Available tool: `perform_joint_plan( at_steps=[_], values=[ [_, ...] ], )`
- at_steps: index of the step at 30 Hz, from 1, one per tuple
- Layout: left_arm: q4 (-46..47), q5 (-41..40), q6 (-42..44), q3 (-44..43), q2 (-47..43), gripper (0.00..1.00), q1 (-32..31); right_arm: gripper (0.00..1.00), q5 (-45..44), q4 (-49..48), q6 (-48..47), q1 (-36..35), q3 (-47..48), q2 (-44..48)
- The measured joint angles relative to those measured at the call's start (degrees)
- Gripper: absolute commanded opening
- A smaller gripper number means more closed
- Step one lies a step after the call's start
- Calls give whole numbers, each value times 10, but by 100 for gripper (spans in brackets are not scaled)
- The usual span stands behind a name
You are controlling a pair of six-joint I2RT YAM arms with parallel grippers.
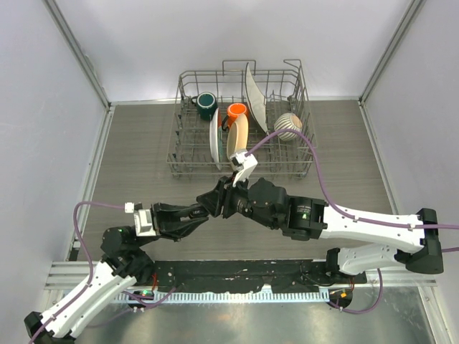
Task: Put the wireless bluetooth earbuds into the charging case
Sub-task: Close the charging case, then place the charging case at the center of the board.
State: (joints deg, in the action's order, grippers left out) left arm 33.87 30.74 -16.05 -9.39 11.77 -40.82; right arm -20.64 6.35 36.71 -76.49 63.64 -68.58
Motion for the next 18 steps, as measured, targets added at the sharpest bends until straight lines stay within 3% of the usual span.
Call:
perform_joint_plan(
  at_steps=[5,10,18],
  values=[
    [-9,-2,0,0,0,0,0,43,-11,-15,10,-7,-8,1],
    [-71,-19,-1,-19,2,0,0,52,-95,17,43,-16,-27,19],
    [-201,-70,-45,-97,52,2,0,57,-268,118,146,-12,-138,179]
  ],
)
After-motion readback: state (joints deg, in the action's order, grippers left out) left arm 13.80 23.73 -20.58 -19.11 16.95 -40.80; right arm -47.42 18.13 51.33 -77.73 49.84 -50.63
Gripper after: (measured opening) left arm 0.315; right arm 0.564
